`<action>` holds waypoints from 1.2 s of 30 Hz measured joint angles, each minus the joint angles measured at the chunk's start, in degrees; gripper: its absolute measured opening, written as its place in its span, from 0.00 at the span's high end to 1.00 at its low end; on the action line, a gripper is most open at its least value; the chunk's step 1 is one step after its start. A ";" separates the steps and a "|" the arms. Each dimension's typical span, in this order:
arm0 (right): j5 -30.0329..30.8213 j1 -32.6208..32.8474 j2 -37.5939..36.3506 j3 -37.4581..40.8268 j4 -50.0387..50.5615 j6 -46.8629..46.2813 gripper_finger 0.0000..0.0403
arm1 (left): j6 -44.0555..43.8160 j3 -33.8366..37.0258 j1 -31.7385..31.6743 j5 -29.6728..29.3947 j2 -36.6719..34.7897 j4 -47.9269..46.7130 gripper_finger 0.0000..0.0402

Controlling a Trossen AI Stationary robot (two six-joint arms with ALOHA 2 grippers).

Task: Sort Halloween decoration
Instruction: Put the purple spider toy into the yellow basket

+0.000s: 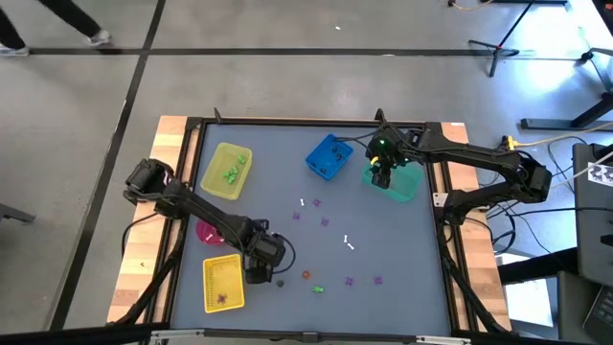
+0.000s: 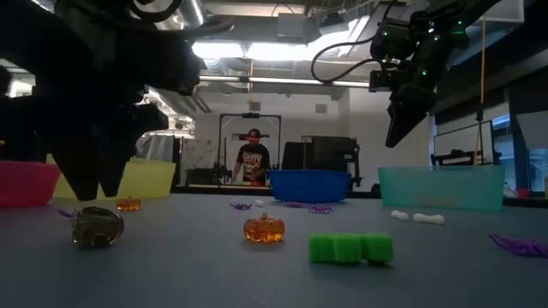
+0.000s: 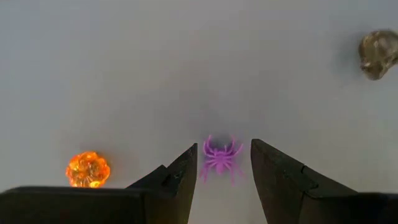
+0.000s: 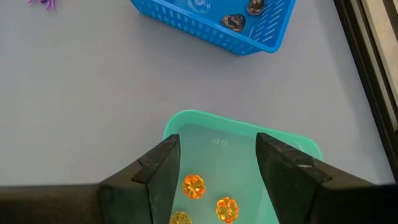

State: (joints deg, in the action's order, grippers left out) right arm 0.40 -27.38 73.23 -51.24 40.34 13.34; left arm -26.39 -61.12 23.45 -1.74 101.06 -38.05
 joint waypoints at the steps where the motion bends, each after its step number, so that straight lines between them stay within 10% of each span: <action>1: 0.00 0.00 0.00 0.00 0.00 0.00 0.48 | 0.02 0.04 0.12 0.04 0.04 -0.06 0.67; 36: 0.00 0.00 0.00 0.00 0.02 -0.01 0.48 | -0.46 0.15 -0.31 3.91 3.34 -0.81 0.73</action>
State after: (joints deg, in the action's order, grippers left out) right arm 0.40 -27.38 73.23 -51.24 40.36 13.34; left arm -26.86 -60.97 23.14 2.18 104.40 -38.85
